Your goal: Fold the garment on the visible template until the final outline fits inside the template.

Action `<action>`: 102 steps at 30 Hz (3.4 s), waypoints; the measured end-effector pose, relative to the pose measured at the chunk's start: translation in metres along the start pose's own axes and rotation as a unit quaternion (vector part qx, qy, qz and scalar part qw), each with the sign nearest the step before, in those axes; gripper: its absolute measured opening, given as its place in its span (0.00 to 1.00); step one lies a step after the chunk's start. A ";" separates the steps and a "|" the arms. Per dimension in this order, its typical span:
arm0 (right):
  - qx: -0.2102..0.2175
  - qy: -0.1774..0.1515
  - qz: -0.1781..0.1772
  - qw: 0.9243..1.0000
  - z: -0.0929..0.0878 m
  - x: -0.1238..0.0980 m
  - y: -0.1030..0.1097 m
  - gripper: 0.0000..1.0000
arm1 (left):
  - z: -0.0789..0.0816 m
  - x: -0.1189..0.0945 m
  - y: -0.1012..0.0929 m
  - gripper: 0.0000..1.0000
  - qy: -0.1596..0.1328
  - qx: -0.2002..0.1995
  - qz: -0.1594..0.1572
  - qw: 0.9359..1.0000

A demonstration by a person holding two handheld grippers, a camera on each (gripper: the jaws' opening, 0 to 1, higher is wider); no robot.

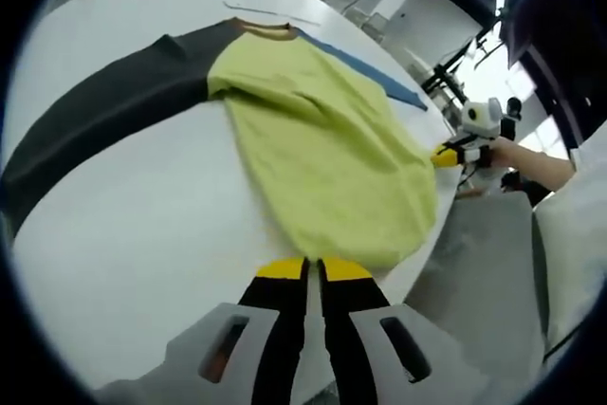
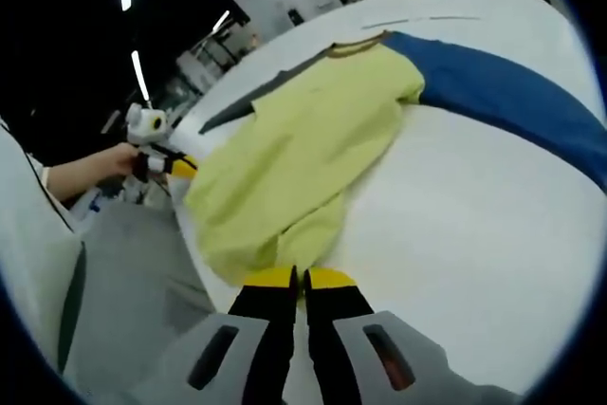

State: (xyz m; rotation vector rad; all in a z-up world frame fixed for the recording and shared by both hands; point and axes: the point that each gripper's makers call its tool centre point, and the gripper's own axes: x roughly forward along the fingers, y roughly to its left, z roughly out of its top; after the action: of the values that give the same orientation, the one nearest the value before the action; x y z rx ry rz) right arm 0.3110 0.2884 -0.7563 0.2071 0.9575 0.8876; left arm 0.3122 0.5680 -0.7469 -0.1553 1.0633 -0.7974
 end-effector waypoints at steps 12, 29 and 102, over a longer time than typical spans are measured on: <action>0.003 0.002 -0.005 1.000 -0.005 -0.007 0.000 0.04 | -0.006 -0.007 0.003 0.01 0.000 -0.008 0.010 1.000; 0.015 -0.010 -0.018 1.000 -0.014 -0.022 -0.001 0.04 | -0.013 -0.017 0.002 0.00 -0.004 -0.030 0.019 0.999; 0.025 -0.110 -0.035 0.993 0.108 -0.048 -0.035 0.03 | 0.088 -0.044 0.013 0.00 -0.020 -0.066 0.010 0.998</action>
State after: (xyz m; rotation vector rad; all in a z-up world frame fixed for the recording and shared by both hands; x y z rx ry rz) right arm 0.4025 0.2539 -0.6811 0.3055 0.7785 0.7588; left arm 0.3813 0.5837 -0.6768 -0.2706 1.0770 -0.7031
